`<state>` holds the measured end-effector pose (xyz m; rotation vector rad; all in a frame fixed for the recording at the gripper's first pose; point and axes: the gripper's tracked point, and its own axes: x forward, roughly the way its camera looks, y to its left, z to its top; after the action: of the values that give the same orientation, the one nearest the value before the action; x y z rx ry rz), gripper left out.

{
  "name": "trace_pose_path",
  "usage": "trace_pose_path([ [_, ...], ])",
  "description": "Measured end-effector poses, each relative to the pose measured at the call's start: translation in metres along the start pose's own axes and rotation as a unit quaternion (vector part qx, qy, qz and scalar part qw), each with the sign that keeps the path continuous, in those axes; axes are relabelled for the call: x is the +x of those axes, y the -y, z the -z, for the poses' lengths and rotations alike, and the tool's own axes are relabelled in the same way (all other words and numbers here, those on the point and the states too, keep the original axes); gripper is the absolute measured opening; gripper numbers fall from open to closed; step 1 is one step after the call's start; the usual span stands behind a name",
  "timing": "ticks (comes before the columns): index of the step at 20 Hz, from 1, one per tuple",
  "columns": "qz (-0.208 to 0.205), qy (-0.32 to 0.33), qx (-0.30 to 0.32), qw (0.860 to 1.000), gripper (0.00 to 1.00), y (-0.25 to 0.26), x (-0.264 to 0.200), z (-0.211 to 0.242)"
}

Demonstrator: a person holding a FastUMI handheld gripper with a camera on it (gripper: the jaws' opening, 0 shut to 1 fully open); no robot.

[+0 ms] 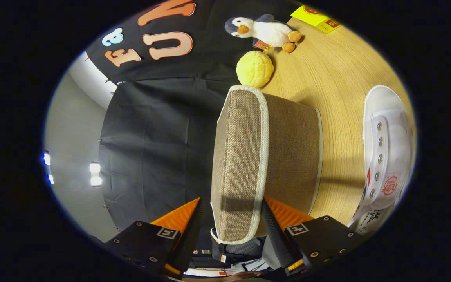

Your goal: Open the storage box then place both shoes into the box .Put the left shoe in first, then the right shoe, with the right side of both shoes facing outward in a uniform manner.

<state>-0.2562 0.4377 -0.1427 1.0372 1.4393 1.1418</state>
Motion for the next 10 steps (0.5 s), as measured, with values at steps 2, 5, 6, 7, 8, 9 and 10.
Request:
trace_pose_path([
  [2, -0.027, 0.011, 0.007, 1.0, 0.78, -0.016, -0.009, -0.006],
  [5, -0.054, 0.035, 0.018, 0.998, 0.7, -0.034, -0.014, -0.017],
  [6, -0.047, 0.041, 0.013, 0.998, 0.59, -0.032, -0.012, -0.019],
  [7, -0.031, 0.045, 0.006, 0.998, 0.52, -0.026, -0.006, -0.021],
  [8, -0.013, 0.045, 0.001, 0.999, 0.45, -0.019, -0.002, -0.02],
  [9, 0.002, 0.042, 0.001, 0.999, 0.44, -0.012, 0.003, -0.019],
  [10, 0.012, 0.039, 0.004, 0.999, 0.44, -0.008, 0.008, -0.017],
])
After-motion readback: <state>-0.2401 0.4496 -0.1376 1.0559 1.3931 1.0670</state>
